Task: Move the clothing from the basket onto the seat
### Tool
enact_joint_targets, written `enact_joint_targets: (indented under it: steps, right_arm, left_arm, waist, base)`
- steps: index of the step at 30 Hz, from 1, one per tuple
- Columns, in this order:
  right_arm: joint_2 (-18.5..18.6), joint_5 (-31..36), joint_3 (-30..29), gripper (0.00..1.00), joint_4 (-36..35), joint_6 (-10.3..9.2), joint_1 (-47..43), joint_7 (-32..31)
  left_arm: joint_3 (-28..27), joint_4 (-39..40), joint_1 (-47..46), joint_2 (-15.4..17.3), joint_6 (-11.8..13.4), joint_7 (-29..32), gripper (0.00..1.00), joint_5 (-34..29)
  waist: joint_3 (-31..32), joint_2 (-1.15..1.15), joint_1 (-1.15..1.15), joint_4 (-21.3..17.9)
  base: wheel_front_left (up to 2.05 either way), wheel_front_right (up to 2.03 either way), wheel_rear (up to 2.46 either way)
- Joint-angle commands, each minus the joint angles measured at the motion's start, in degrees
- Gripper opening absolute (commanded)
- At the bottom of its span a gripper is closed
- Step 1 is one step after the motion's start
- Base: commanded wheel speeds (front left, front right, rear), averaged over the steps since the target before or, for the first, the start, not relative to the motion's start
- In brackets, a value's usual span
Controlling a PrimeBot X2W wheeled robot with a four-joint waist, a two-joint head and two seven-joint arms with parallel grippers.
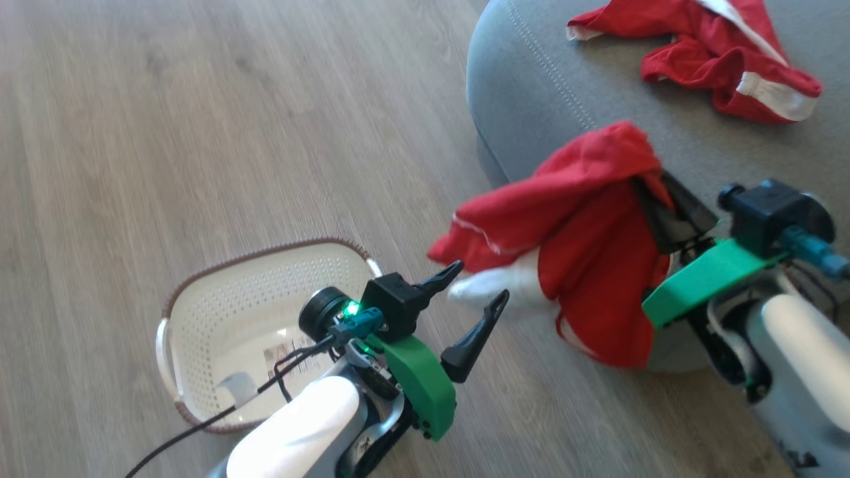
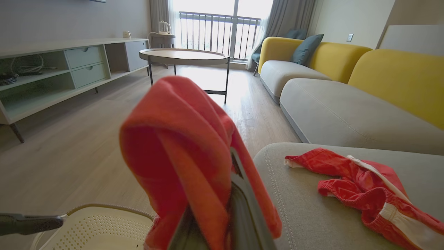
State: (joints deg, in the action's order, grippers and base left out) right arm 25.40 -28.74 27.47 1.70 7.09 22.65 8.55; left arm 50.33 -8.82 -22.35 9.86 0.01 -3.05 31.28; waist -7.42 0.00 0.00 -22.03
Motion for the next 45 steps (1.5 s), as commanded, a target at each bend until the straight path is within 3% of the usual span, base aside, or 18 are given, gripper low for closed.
enact_joint_targets:
  steps: [1,8,12,18,22,30,33,36,39,44,45]
  right_arm:
    - [-0.22,-0.27,-2.18,0.0,-1.74,0.4,0.3,-0.28]
    - [-1.84,-1.46,-10.11,0.0,2.2,0.4,6.54,0.15]
    - [-2.71,-3.01,-16.94,0.0,5.91,0.4,15.15,-0.31]
    - [-0.46,-5.3,-26.09,0.0,14.04,0.4,31.99,-3.91]
    - [2.74,-4.69,-34.45,0.0,19.97,0.4,44.01,-5.44]
    - [14.0,4.71,-49.11,0.0,29.16,0.4,63.03,-10.39]
    - [18.26,10.45,-55.63,0.0,33.14,0.4,64.56,-11.61]
    - [18.98,12.95,-61.64,0.0,36.25,0.4,62.09,-10.76]
    - [16.31,15.02,-65.57,0.0,40.17,0.4,57.24,-9.77]
    - [9.73,17.21,-67.38,0.0,46.06,0.4,50.09,-6.23]
    - [8.92,17.6,-67.42,0.04,46.96,0.4,49.49,-5.69]
  left_arm:
    - [-1.61,2.13,-3.63,0.19,0.04,0.44,1.0,-0.61]
    - [-2.27,3.68,-7.28,1.07,0.58,1.98,1.0,-1.97]
    - [-2.62,4.92,-10.41,2.61,0.84,3.25,1.0,-3.89]
    - [-4.3,6.31,-13.01,4.19,1.56,3.46,1.0,-4.72]
    - [-4.13,7.45,-13.21,5.14,1.58,3.63,1.0,-5.22]
    - [-5.51,10.47,-13.72,7.21,2.34,3.57,1.0,-5.31]
    - [-6.09,11.73,-12.96,7.79,2.82,3.36,1.0,-4.64]
    - [-7.71,13.08,-11.91,9.09,4.32,3.47,1.0,-4.04]
    - [-8.89,14.78,-11.41,10.92,5.42,4.37,1.0,-4.03]
    - [-8.68,16.4,-10.62,12.35,6.37,5.9,1.0,-4.57]
    - [-8.68,16.71,-10.58,12.57,6.58,6.18,1.0,-4.7]
  waist:
    - [-2.61,0.0,0.0,1.13]
    - [-11.22,0.0,0.0,3.55]
    - [-18.8,0.0,0.0,5.89]
    - [-28.66,0.0,0.0,9.69]
    - [-33.45,0.0,0.0,12.09]
    - [-40.79,0.0,0.0,15.13]
    - [-42.74,0.0,0.0,15.52]
    - [-44.6,0.0,0.0,14.24]
    - [-46.63,0.0,0.0,12.63]
    - [-46.47,0.0,0.0,11.18]
    - [-46.23,0.0,0.0,11.01]
  base:
    - [0.0,0.0,0.0]
    - [0.0,0.0,0.0]
    - [0.0,0.0,0.0]
    - [0.0,0.0,0.0]
    - [0.0,0.0,0.0]
    - [0.0,0.0,0.0]
    - [0.0,0.0,0.0]
    - [0.0,0.0,0.0]
    - [0.0,0.0,0.0]
    - [0.0,0.0,0.0]
    - [0.0,0.0,0.0]
